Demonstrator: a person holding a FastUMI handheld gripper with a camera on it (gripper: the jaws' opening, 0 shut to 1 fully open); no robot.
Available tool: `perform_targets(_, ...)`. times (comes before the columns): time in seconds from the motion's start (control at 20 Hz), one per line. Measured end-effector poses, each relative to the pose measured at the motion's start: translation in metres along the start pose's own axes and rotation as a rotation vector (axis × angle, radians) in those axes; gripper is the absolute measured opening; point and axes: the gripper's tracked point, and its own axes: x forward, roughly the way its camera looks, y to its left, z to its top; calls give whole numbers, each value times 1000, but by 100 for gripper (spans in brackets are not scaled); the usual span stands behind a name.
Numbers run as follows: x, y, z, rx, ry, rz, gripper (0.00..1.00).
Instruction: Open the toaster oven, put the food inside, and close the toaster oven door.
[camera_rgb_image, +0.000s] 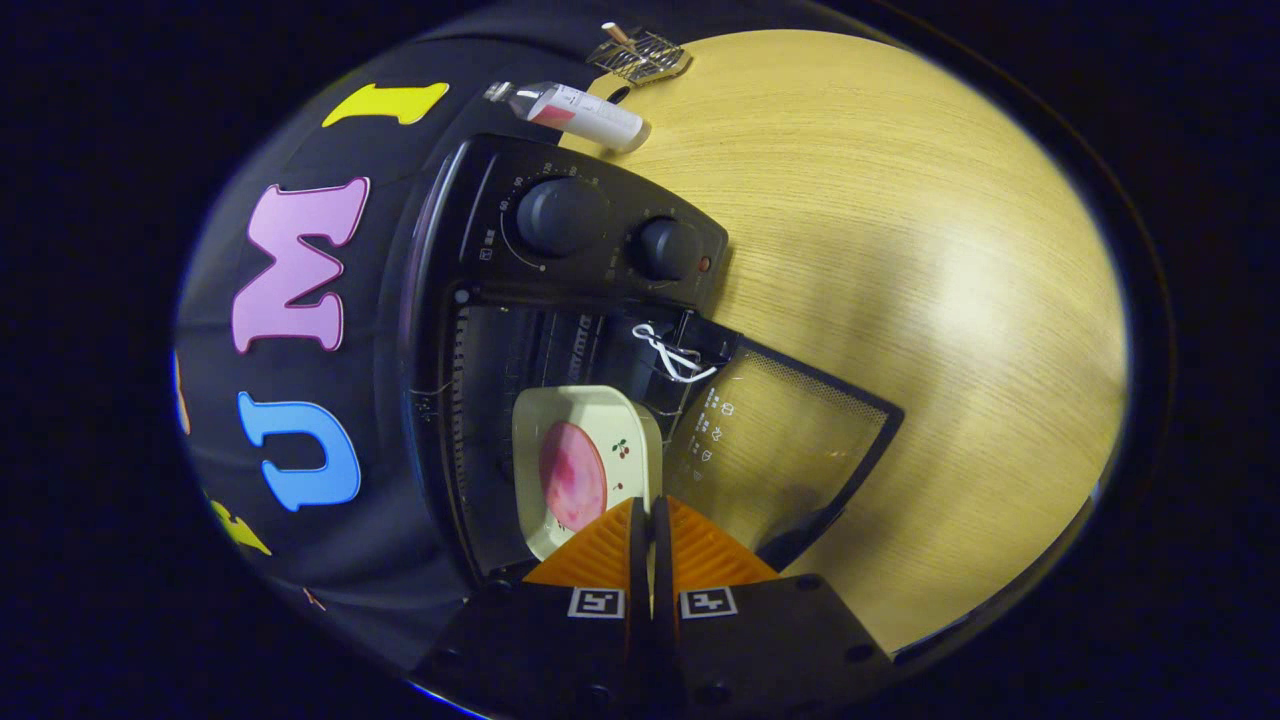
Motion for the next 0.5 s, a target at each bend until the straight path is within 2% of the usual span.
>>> perform_targets(0.3, 29, 15, -7, 156, -64, -6, 6)
perform_targets(0.5, 41, 23, -3, 207, -106, -7, 6)
